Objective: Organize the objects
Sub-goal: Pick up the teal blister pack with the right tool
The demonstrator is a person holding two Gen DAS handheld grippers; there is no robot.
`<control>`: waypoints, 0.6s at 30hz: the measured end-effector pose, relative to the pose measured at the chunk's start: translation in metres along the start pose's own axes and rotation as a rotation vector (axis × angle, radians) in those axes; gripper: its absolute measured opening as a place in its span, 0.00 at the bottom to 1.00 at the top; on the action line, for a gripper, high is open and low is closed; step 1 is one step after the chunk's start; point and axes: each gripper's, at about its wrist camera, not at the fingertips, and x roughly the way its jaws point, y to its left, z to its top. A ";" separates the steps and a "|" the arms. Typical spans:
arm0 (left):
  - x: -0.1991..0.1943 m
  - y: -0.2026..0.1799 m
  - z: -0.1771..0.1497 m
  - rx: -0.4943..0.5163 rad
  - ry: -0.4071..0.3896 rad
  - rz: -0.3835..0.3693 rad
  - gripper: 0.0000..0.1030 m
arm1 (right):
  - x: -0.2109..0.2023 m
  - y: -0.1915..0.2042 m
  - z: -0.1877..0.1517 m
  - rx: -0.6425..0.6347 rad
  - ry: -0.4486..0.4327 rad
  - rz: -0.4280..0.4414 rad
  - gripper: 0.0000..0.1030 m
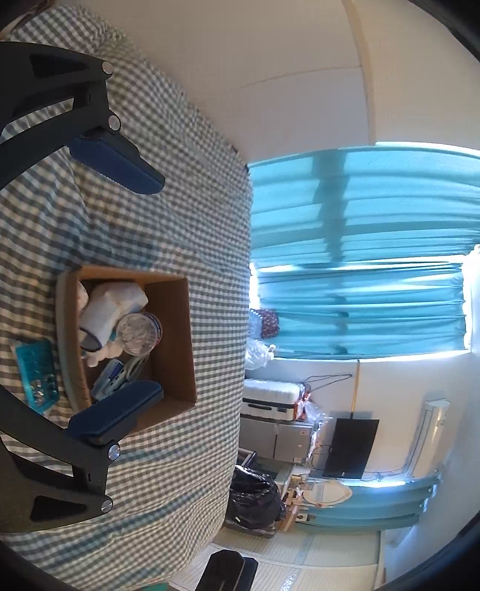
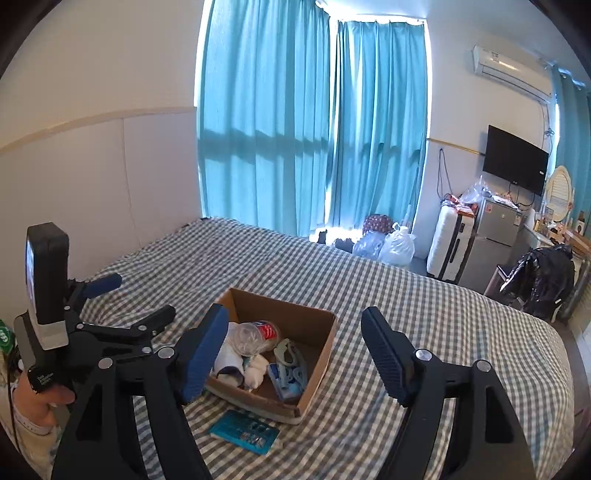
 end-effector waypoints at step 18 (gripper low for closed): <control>0.017 0.008 -0.108 -0.033 0.129 0.025 1.00 | 0.055 0.031 -0.127 0.048 0.266 0.006 0.78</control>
